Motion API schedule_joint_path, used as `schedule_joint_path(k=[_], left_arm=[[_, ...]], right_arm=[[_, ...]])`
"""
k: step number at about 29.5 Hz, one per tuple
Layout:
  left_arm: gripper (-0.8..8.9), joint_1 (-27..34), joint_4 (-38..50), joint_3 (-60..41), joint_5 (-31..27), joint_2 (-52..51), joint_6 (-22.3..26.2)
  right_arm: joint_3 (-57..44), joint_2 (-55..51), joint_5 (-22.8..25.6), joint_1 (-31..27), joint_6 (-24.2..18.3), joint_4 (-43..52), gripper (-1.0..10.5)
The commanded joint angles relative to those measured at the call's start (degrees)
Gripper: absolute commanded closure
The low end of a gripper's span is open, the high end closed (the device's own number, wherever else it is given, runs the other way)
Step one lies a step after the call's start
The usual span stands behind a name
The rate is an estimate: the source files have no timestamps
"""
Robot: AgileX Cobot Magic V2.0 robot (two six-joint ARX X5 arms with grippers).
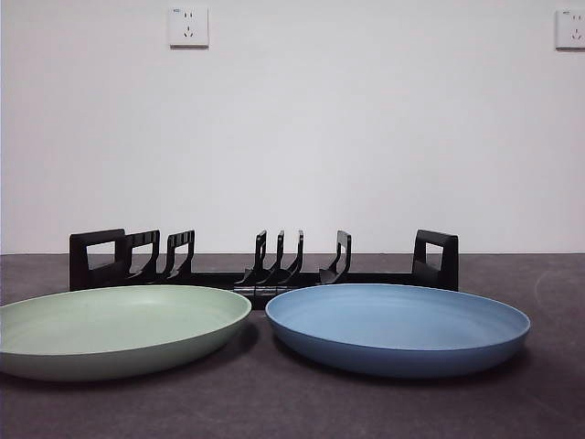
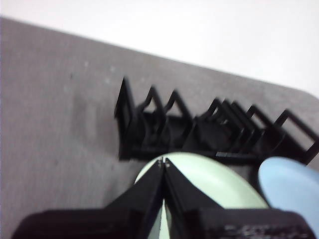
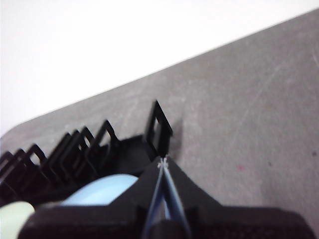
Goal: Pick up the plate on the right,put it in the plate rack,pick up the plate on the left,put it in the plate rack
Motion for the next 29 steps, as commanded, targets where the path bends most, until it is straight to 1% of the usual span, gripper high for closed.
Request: schedule_joint_path(k=[1,5,9,11,14,18,20,24,26,27,28,29], left_arm=[[8.21,0.1,0.3,3.5,0.2,4.6,-0.2],[8.21,0.1,0.3,9.9,0.5,12.8,1.1],[8.22,0.1,-1.1,16.7,4.0,21.7,3.0],[8.22,0.1,-2.5,19.8,6.1,25.7,3.0],[8.22,0.1,-5.2,24.5,10.6,32.3,3.0],[8.21,0.1,-8.6,29.3,18.0,40.2,4.7],[8.21,0.1,-9.9,30.6,20.3,42.8,5.7],[8.18,-0.6,-11.4,31.3,22.3,46.7,6.3],[8.17,-1.1,-12.0,31.3,22.3,47.7,7.1],[8.11,-1.4,-12.1,31.3,22.3,47.7,7.9],[7.85,-1.7,-12.1,31.3,22.4,47.7,9.2],[6.81,-2.1,-12.1,31.3,22.3,47.7,9.4]], right_arm=[[3.5,4.3,0.2,0.1,1.0,0.3,9.6],[9.9,12.7,-0.1,0.1,0.9,0.1,9.6],[17.4,21.9,-0.7,0.1,-0.2,-1.6,9.6],[20.8,26.2,-2.9,0.1,-1.9,-3.2,9.6],[27.1,33.7,-6.6,0.1,-5.0,-8.1,9.6],[35.7,44.2,-11.0,0.1,-10.0,-18.2,9.6],[39.0,48.7,-12.6,0.1,-12.2,-22.9,9.6],[43.2,56.6,-14.6,0.1,-16.0,-30.0,9.5],[43.3,59.2,-15.8,0.1,-16.3,-30.4,9.4],[43.3,59.9,-15.8,0.1,-16.3,-30.6,9.1],[43.3,60.2,-15.8,0.1,-16.3,-30.6,8.2],[43.3,60.4,-15.7,0.1,-16.3,-30.5,7.3]])
